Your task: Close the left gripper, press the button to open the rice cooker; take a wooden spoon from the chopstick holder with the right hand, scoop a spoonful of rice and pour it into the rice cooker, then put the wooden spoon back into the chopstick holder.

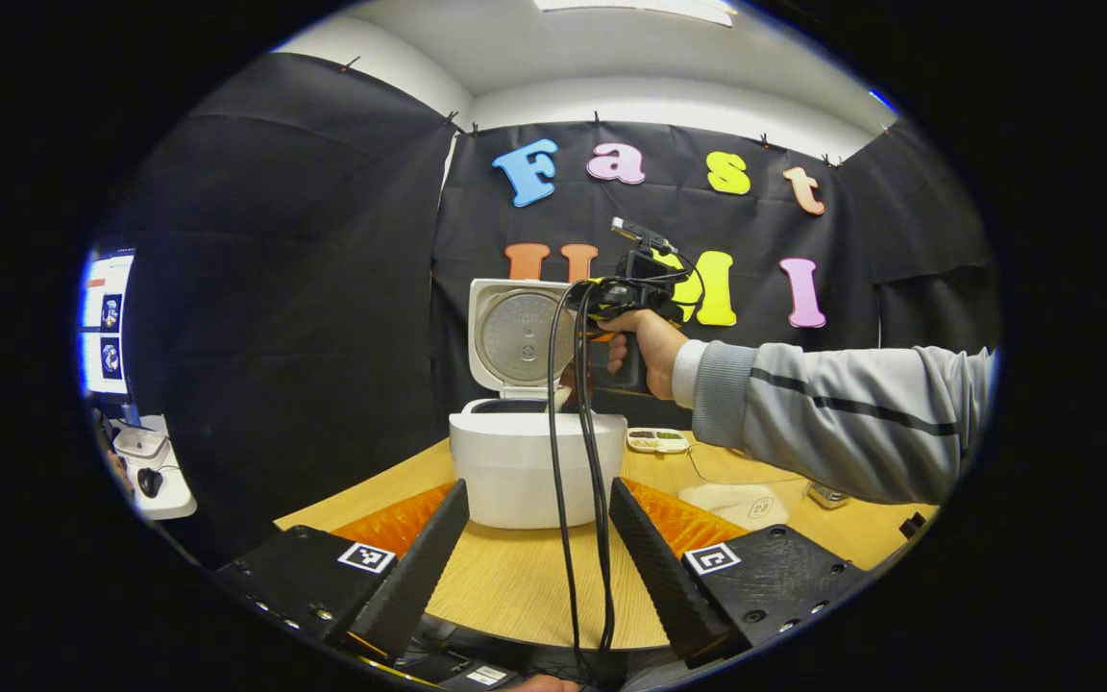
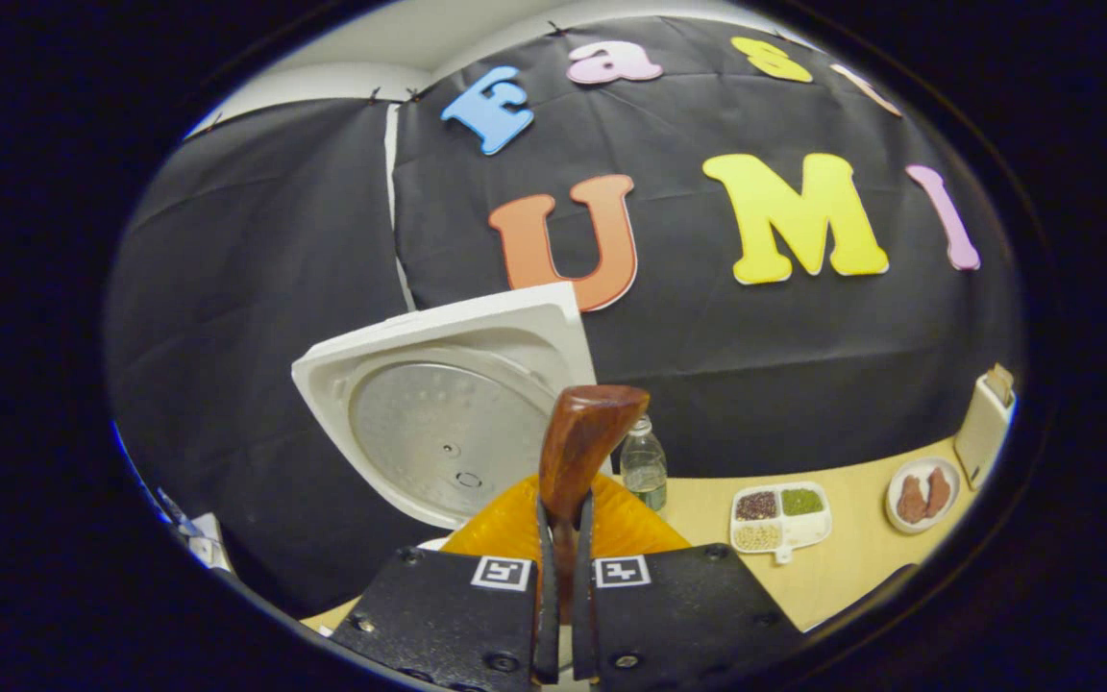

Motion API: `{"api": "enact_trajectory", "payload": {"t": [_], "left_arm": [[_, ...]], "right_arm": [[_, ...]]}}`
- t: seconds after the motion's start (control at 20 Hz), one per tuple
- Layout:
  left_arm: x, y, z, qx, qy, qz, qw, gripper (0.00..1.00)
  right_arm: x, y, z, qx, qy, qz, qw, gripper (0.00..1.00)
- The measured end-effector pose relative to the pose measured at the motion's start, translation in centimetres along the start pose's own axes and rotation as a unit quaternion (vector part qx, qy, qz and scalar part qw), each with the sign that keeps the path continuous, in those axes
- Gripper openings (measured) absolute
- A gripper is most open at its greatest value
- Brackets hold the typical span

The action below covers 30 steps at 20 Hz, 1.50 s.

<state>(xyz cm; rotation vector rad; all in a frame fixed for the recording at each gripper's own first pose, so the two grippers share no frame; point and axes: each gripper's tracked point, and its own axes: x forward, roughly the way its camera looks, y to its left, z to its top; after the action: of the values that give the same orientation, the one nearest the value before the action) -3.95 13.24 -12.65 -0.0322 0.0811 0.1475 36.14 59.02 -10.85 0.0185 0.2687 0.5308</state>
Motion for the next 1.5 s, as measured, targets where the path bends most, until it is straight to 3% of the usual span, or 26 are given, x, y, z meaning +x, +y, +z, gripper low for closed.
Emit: {"api": "enact_trajectory", "payload": {"t": [0.2, 0.4, 0.55, 0.65, 0.75, 0.8, 0.95, 1.15, 1.5], "left_arm": [[-0.1, -0.6, 0.1, 0.01, -0.003, -0.01, 1.0, 0.94], [0.1, -1.3, 0.1, 0.012, -0.001, -0.015, 1.0, 0.94], [-0.2, -1.7, 0.3, 0.018, -0.003, -0.017, 1.0, 0.94], [-0.3, -1.9, 0.4, 0.019, -0.005, -0.018, 1.0, 0.94], [-0.2, -2.3, 0.6, 0.017, -0.004, -0.019, 1.0, 0.94], [-0.3, -2.7, 0.7, 0.017, -0.005, -0.023, 1.0, 0.94], [-1.3, -4.0, 1.2, 0.021, -0.011, -0.033, 0.999, 0.94], [-2.2, -5.9, 2.3, 0.024, -0.019, -0.041, 0.999, 0.94], [-4.0, -8.9, 4.3, 0.012, -0.034, -0.052, 0.998, 0.94]], "right_arm": [[-0.3, 1.3, 0.3, -0.124, -0.005, -0.011, 0.992, 0.11], [-1.7, 4.4, -0.4, -0.274, -0.029, -0.014, 0.961, 0.11], [-2.8, 6.6, -1.9, -0.308, -0.027, -0.005, 0.951, 0.11], [-3.3, 7.0, -1.7, -0.312, -0.034, -0.01, 0.949, 0.11], [-4.0, 6.8, -1.7, -0.29, -0.037, -0.01, 0.956, 0.11], [-4.4, 6.4, -1.6, -0.281, -0.035, -0.012, 0.959, 0.15], [-6.4, 4.5, -0.2, -0.254, -0.052, -0.018, 0.966, 0.11], [-10.8, 0.1, 2.2, -0.211, -0.068, -0.035, 0.975, 0.11], [-22.8, -12.3, 5.4, -0.146, -0.087, -0.094, 0.981, 0.12]]}}
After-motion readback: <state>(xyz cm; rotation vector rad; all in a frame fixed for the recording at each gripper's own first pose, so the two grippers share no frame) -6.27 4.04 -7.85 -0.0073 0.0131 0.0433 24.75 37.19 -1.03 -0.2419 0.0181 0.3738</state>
